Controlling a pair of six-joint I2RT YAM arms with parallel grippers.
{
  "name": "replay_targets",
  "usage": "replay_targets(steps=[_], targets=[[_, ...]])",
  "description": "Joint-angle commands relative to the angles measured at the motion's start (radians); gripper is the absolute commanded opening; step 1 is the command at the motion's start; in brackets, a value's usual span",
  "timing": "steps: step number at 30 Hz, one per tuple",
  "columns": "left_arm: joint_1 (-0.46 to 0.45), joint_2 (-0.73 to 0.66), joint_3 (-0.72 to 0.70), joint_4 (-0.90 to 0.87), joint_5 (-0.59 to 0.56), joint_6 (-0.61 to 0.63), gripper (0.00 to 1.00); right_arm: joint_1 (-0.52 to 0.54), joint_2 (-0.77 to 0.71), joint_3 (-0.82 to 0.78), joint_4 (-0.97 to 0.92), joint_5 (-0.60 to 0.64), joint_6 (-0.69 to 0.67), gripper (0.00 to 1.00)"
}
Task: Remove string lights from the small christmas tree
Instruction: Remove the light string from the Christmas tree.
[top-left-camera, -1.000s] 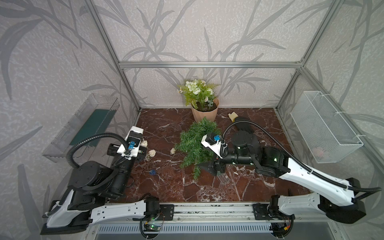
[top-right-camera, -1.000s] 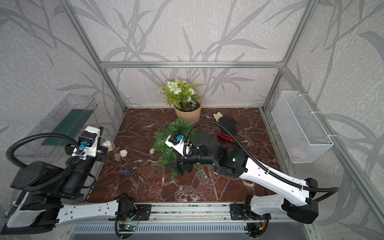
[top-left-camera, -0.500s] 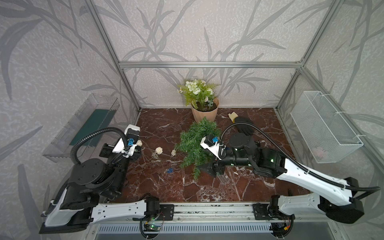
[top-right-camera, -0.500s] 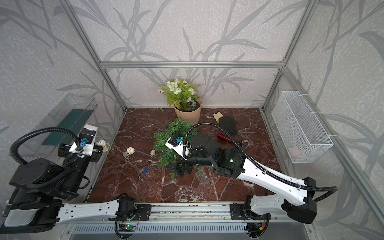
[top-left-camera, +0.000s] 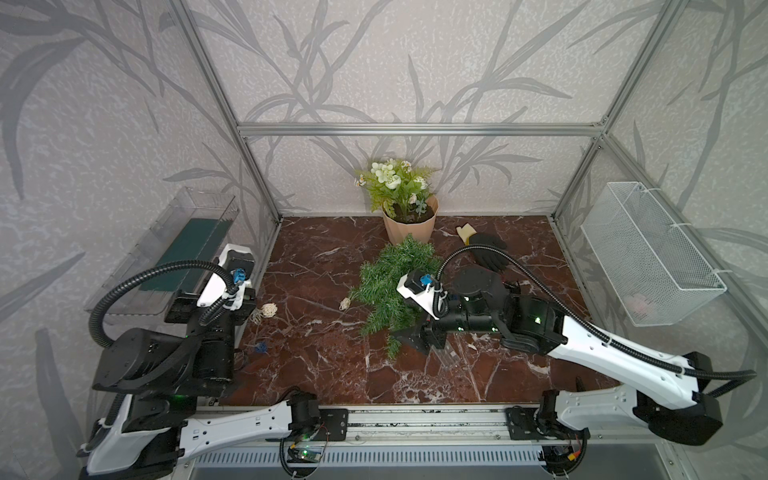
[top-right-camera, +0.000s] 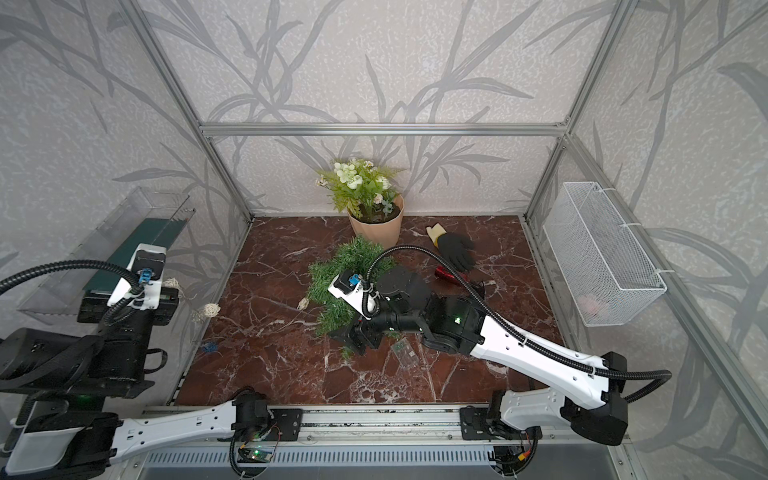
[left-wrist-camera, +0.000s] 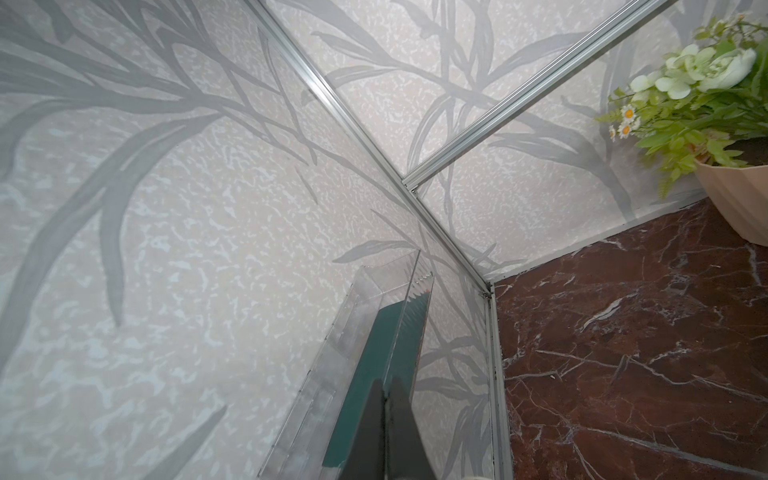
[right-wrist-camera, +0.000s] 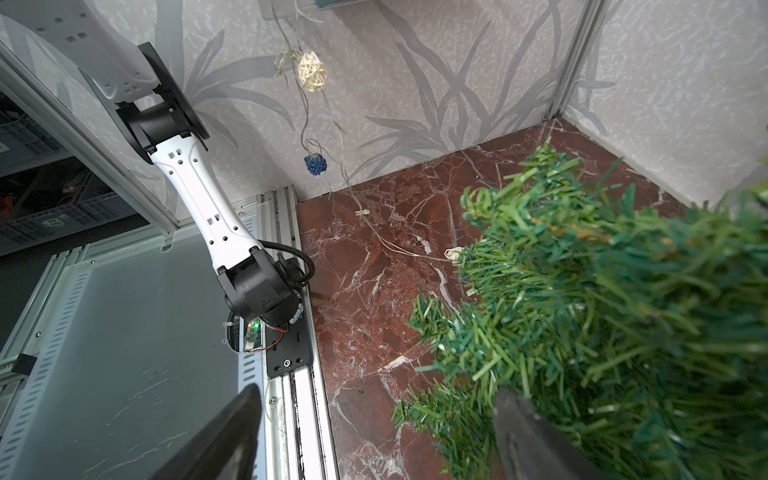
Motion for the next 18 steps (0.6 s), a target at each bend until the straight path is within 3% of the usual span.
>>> replay_targets(steps=[1, 11, 18], targets=[[0.033, -0.010, -0.002, 0.042, -0.164, 0.047, 0.00, 0.003, 0.013, 0.031, 0.018, -0.015, 0.006, 0.86], [0.333, -0.036, 0.019, 0.045, -0.175, 0.033, 0.00, 0.003, 0.026, 0.040, 0.023, -0.023, -0.013, 0.86], [0.525, -0.059, 0.061, 0.178, -0.127, 0.092, 0.00, 0.003, 0.050, 0.064, 0.004, -0.027, -0.042, 0.86]])
